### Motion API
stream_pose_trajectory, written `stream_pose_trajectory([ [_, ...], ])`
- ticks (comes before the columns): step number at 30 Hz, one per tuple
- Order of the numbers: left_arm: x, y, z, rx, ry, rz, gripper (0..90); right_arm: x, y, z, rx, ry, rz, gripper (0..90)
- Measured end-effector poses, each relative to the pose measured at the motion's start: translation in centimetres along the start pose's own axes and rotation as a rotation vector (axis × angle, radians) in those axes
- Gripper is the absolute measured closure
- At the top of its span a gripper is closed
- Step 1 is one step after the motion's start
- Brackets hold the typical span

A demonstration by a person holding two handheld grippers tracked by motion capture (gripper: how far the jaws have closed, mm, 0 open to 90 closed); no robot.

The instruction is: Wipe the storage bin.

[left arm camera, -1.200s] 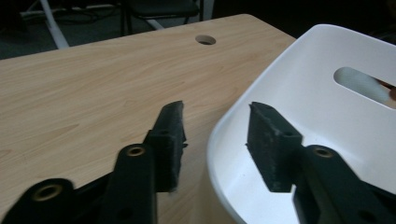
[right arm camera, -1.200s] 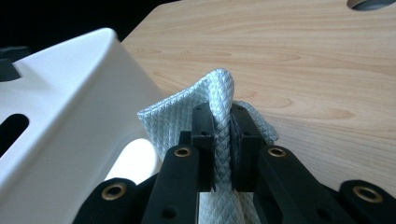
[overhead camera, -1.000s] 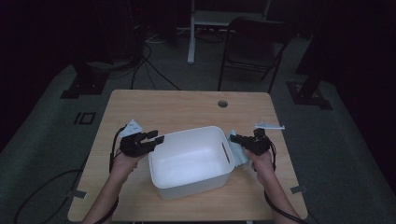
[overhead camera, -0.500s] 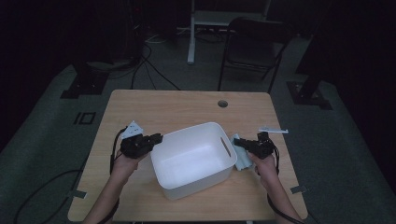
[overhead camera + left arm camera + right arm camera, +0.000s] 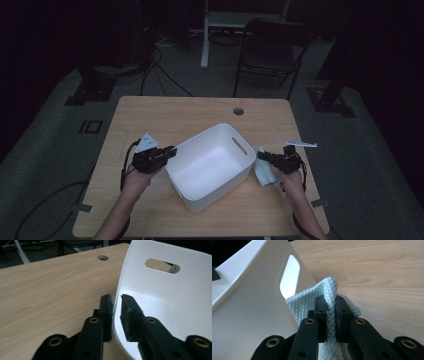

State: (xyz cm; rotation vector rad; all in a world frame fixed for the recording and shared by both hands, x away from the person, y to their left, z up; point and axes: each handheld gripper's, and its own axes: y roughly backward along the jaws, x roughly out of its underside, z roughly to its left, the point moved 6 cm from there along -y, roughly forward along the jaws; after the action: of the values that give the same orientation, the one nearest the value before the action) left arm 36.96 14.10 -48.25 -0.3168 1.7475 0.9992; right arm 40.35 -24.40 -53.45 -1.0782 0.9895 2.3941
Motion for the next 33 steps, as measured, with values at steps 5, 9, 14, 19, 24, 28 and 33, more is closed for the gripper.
stream_pose_trajectory([
  [5,-0.2,-0.5,0.2,0.014,0.027,-0.014,79.1,0.3,0.3,0.1,-0.014,-0.002,-0.005,82.5],
  [9,-0.1,-0.6,0.2,0.013,0.04,-0.016,82.1,0.4,0.4,0.4,-0.028,-0.002,-0.005,82.5],
  [14,0.1,-0.3,-0.5,-0.018,0.013,-0.008,86.5,0.7,0.3,0.5,-0.031,0.001,-0.002,82.5],
  [19,0.4,0.3,-0.4,-0.047,0.011,-0.009,87.4,1.1,0.5,0.7,-0.031,0.007,-0.001,82.5],
  [24,0.5,0.3,-0.5,-0.046,0.008,-0.011,87.3,0.2,1.8,2.3,-0.079,0.057,-0.076,82.5],
  [28,0.5,0.2,-0.5,-0.042,0.001,-0.013,87.2,-0.7,2.3,3.1,-0.138,0.064,-0.139,82.4],
  [33,0.4,0.1,-0.6,-0.043,-0.005,-0.005,87.3,-1.0,1.2,4.2,-0.147,0.114,-0.115,81.2],
])
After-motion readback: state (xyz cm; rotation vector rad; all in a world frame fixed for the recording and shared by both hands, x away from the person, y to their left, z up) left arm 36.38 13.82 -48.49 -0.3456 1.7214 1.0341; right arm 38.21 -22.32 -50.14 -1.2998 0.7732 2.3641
